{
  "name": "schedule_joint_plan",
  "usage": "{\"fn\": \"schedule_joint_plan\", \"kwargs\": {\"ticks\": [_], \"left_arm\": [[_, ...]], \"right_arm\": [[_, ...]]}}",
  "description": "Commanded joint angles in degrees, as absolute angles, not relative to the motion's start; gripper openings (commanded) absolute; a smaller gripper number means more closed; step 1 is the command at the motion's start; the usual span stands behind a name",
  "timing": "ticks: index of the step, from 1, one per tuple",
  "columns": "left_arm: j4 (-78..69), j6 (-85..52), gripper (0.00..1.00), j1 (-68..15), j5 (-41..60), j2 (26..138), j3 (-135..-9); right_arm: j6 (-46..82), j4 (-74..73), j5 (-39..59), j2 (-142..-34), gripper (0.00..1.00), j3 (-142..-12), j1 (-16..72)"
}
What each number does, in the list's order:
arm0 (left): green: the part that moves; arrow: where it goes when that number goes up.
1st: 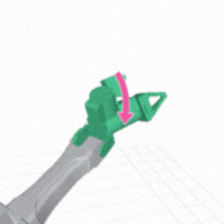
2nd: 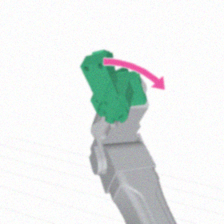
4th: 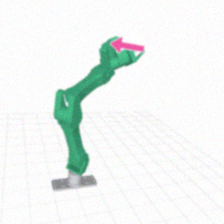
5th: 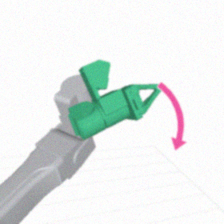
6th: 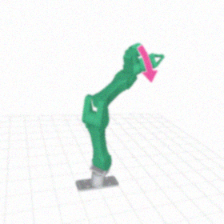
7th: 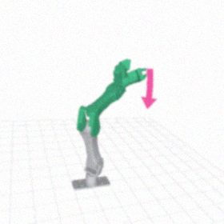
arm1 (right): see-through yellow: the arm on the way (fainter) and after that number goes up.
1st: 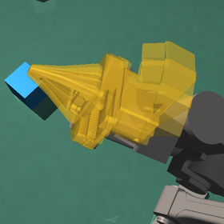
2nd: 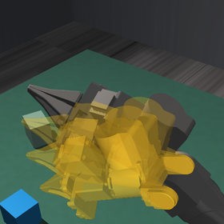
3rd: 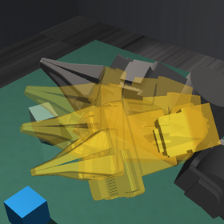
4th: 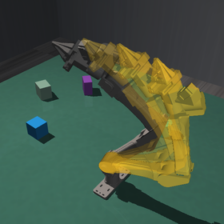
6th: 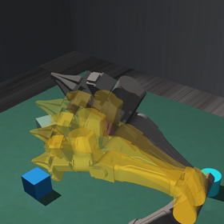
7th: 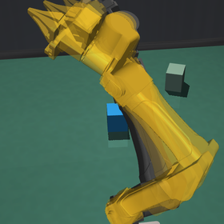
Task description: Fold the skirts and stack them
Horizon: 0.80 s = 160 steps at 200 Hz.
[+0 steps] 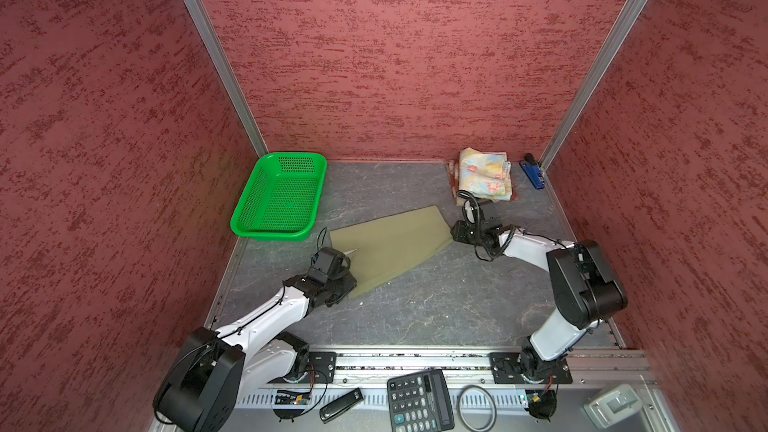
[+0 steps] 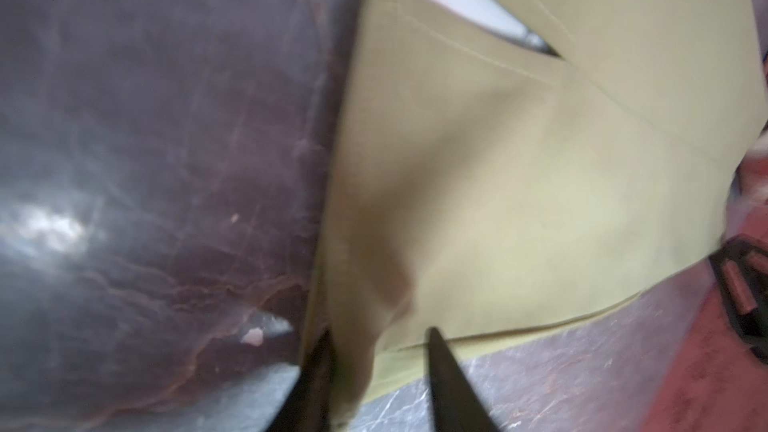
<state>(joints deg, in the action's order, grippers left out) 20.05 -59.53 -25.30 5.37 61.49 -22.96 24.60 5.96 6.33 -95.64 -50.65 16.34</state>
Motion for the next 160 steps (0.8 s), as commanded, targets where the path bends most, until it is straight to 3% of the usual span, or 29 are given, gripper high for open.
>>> {"fn": "schedule_joint_plan", "kwargs": {"ticks": [1,32,63,108,160], "left_arm": [[24.9,-58.2,0.55,-25.8,1.5,60.5,-25.3],[28.8,-56.2,0.75,-25.9,-1.2,60.2,-28.8],[31.8,-55.0,0.85,-25.5,-4.0,62.7,-32.1],[32.3,-53.7,0.81,-22.9,-5.5,69.9,-35.9],[26.0,-49.2,0.68,-19.7,-4.9,80.7,-38.3]], "right_arm": [[25.0,10.1,3.6,-91.4,0.58,-52.0,16.1],[24.8,12.1,5.0,-90.3,0.69,-55.0,16.1],[24.1,13.4,8.6,-95.6,0.71,-60.0,16.1],[21.8,13.4,11.9,-102.8,0.7,-63.5,16.1],[22.0,12.5,11.4,-105.2,0.62,-60.9,16.2]]}}
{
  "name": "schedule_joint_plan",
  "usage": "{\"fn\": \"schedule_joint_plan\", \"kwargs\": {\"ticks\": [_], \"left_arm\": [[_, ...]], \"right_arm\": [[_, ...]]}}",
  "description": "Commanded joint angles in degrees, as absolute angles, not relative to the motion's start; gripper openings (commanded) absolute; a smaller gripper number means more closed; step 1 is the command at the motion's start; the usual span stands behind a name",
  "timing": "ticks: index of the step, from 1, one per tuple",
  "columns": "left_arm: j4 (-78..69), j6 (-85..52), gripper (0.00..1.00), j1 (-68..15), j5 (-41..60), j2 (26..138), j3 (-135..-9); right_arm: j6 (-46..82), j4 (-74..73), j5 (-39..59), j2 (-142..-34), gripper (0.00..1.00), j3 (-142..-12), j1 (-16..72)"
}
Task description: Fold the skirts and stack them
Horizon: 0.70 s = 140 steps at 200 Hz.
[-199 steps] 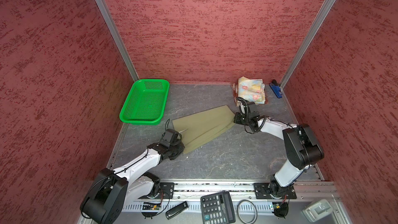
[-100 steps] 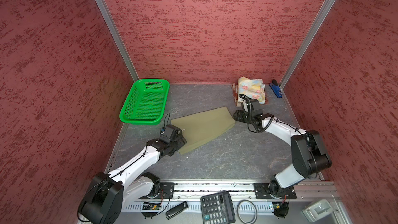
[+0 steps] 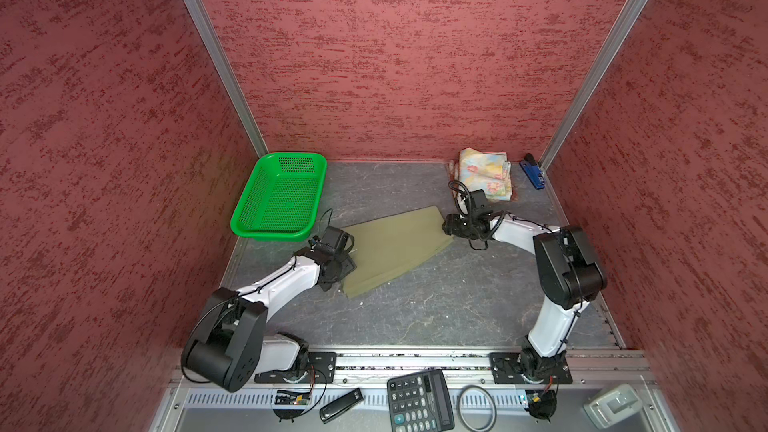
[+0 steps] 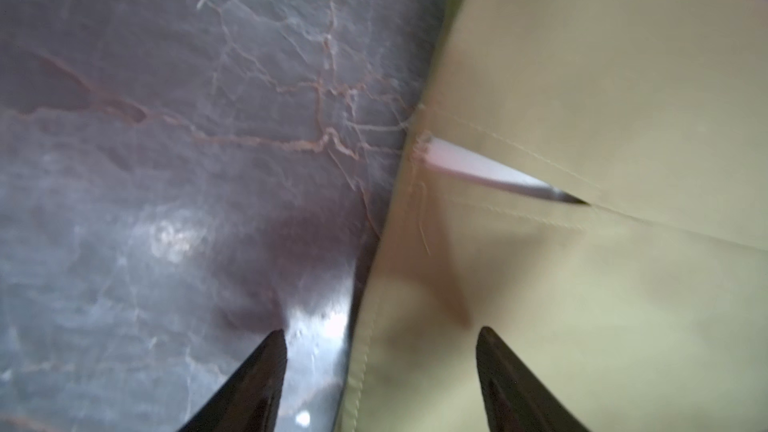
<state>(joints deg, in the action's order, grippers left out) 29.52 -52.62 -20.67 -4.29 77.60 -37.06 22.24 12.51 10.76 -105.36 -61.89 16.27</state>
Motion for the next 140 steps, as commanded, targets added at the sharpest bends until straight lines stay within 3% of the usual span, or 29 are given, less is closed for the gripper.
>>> {"fn": "schedule_joint_plan", "kwargs": {"ticks": [1,57,90,125,140], "left_arm": [[25.8,-49.1,0.68,-19.7,-4.9,80.9,-38.3],[25.9,-43.1,0.64,-19.6,-7.0,88.2,-43.1],[25.7,-39.5,0.64,-19.9,-6.6,90.9,-45.6],[24.1,-38.0,0.64,-20.0,-5.2,93.9,-47.4],[22.8,-37.4,0.64,-20.2,-3.7,95.2,-47.8]], "right_arm": [[22.0,12.5,11.4,-105.1,0.62,-60.8,16.2],[27.8,10.7,7.7,-103.7,0.47,-51.1,17.4],[32.2,9.8,6.6,-97.2,0.39,-43.4,19.3],[36.4,11.3,4.8,-89.3,0.36,-38.1,21.4],[37.2,12.6,3.7,-85.9,0.4,-37.4,21.6]]}}
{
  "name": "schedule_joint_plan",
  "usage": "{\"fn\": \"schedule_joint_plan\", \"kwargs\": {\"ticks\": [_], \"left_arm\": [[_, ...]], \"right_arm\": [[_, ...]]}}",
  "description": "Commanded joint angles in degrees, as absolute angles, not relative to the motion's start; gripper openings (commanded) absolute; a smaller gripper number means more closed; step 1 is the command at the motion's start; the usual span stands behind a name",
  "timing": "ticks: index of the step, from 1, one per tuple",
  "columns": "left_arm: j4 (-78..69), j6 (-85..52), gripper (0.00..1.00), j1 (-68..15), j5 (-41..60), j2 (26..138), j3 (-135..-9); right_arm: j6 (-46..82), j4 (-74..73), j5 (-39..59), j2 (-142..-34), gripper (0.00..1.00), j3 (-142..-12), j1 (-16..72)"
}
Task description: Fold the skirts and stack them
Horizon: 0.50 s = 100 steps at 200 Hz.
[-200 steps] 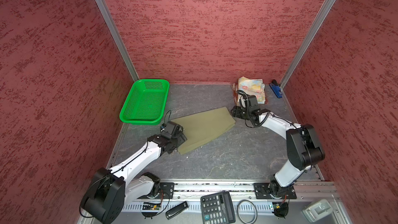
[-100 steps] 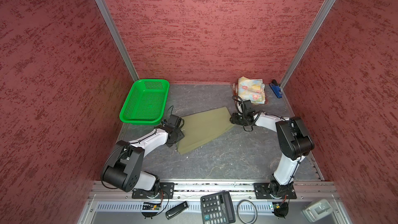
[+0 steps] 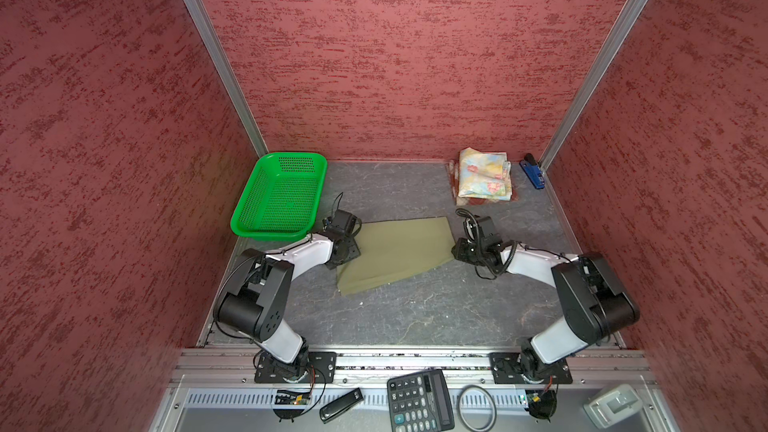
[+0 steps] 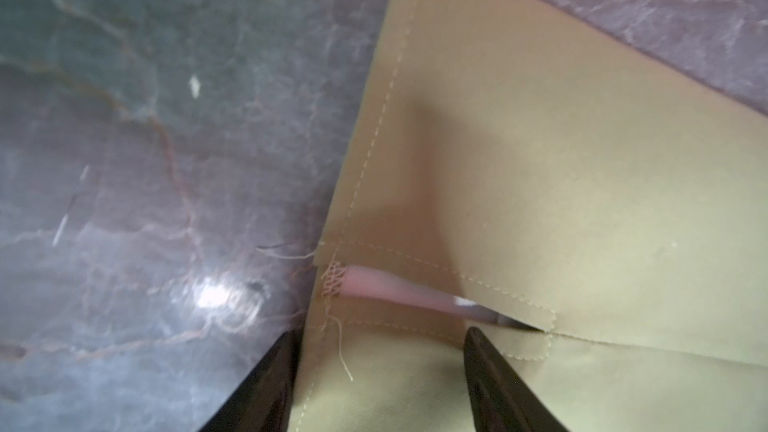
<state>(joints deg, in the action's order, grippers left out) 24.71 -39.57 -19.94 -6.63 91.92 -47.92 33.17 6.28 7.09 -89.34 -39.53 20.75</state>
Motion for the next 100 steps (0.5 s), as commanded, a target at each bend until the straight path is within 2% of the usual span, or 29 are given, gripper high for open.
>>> {"fn": "schedule_joint_plan", "kwargs": {"ticks": [1,21,57,100], "left_arm": [[22.7,-37.4,0.64,-20.3,-3.6,95.3,-47.8],[21.6,-36.7,0.65,-21.1,-2.4,97.4,-48.7],[20.7,-37.0,0.65,-23.5,-0.6,101.6,-51.3],[20.4,-38.0,0.66,-26.1,0.4,104.6,-54.7]], "right_arm": [[37.2,12.7,3.5,-85.7,0.4,-37.4,21.5],[37.5,14.7,1.5,-80.9,0.43,-38.4,21.5],[35.1,17.8,3.4,-79.9,0.57,-43.5,20.0],[33.7,16.4,9.7,-80.6,0.59,-42.1,13.6]]}}
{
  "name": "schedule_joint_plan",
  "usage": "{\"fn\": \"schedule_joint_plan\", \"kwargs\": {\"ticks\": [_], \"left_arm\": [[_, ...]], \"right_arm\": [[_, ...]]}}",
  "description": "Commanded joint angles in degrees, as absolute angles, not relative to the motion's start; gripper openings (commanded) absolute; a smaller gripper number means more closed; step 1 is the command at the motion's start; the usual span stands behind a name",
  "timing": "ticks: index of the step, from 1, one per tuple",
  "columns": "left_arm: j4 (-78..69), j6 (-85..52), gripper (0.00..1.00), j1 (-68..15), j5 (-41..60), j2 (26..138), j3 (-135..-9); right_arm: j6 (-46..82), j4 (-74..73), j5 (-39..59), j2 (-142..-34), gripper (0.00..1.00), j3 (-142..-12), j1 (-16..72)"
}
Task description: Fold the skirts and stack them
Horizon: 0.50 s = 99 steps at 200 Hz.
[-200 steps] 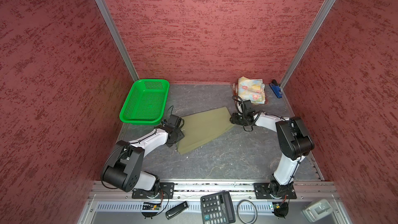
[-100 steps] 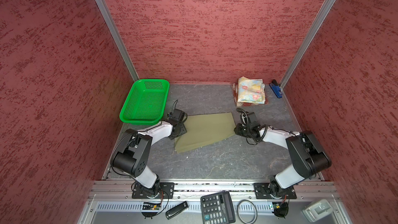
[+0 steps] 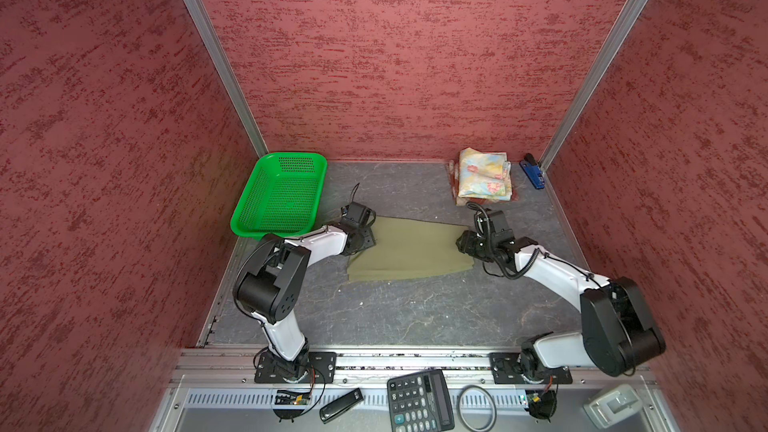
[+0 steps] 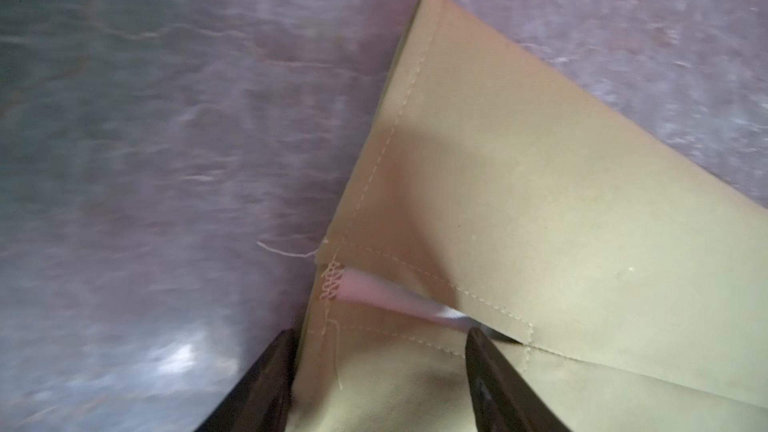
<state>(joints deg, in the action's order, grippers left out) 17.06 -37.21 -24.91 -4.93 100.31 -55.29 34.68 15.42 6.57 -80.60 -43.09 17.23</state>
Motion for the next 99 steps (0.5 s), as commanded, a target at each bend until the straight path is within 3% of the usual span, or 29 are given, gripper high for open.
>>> {"fn": "schedule_joint_plan", "kwargs": {"ticks": [1,59,99], "left_arm": [[20.5,-38.0,0.66,-26.1,0.4,104.7,-54.7],[25.0,-34.6,0.75,-23.2,1.1,101.3,-58.9],[28.6,-32.0,0.77,-21.9,1.9,96.8,-58.5]], "right_arm": [[33.7,16.3,9.8,-80.5,0.59,-42.0,13.4],[30.9,9.9,18.2,-81.9,0.6,-37.9,4.5],[30.4,5.7,20.8,-87.9,0.57,-37.8,3.7]]}}
